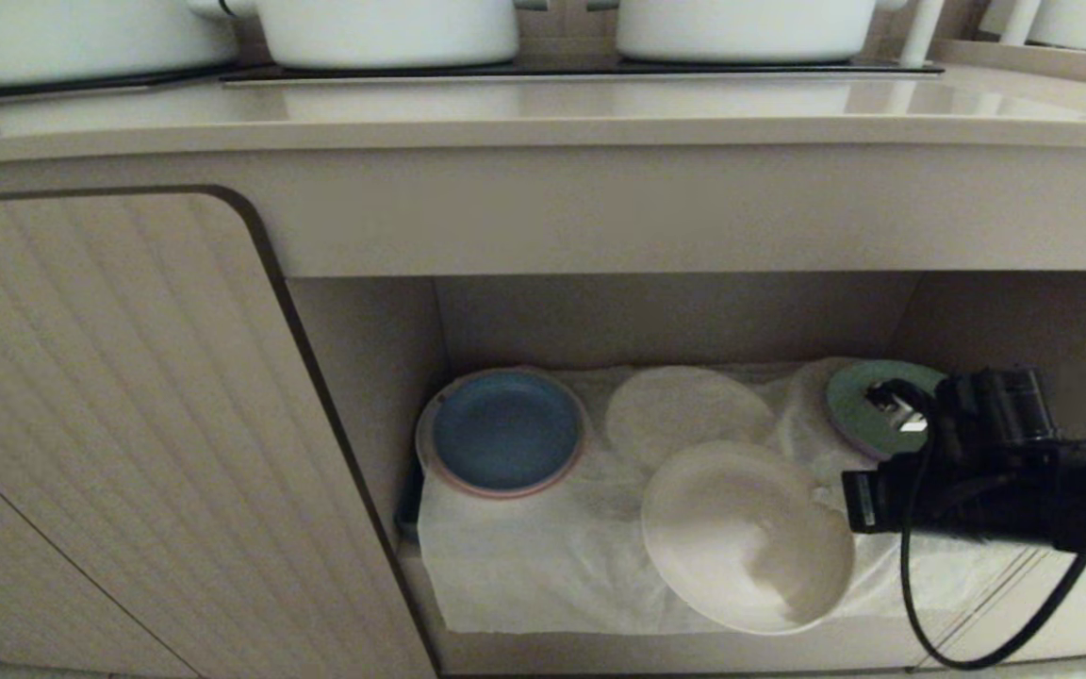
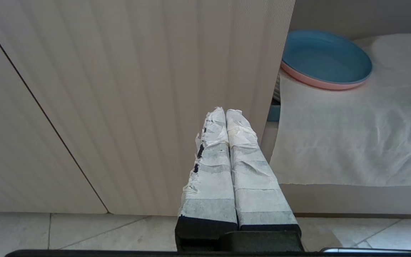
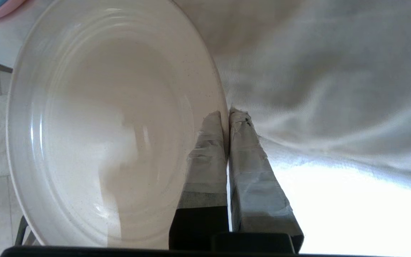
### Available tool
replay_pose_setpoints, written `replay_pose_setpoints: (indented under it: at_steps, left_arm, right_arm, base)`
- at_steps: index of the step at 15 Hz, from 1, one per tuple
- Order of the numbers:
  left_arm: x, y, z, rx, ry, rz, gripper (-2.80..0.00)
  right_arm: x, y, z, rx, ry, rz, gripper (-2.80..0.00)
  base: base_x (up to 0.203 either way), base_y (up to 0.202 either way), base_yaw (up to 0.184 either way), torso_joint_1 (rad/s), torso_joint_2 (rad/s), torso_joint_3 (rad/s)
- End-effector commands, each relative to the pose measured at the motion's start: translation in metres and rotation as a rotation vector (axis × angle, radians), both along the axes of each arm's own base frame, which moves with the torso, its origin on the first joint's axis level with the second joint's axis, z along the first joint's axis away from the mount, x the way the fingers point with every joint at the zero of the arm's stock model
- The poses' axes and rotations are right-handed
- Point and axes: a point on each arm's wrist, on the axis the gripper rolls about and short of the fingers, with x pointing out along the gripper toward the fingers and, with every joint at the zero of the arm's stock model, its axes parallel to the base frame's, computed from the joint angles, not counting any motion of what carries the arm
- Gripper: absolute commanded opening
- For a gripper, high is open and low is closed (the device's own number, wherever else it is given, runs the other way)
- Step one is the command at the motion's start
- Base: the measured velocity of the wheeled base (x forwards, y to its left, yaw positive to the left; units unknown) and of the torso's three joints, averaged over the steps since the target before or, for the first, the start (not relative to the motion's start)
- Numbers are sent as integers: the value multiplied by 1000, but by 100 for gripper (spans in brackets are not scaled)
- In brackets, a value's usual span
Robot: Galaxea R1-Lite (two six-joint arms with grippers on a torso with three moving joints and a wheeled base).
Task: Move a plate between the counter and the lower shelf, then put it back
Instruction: Put the plate
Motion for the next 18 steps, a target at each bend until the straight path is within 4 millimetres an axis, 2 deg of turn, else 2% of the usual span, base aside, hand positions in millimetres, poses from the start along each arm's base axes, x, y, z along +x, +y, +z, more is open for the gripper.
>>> replay_pose_setpoints:
  at_steps: [1, 9, 18]
  left_arm:
    - [0, 0, 0, -1, -1, 0, -280]
    - [0, 0, 0, -1, -1, 0, -280]
    - [0, 0, 0, -1, -1, 0, -280]
  right_arm:
    - [-12, -5, 9, 5, -28, -15, -280]
    - [-66, -20, 15, 7, -21, -60, -280]
    - [-103, -27, 16, 11, -32, -94, -280]
  base:
    - [0, 0, 0, 0, 0, 0]
    - [0, 0, 0, 0, 0, 0]
    - [0, 0, 0, 0, 0, 0]
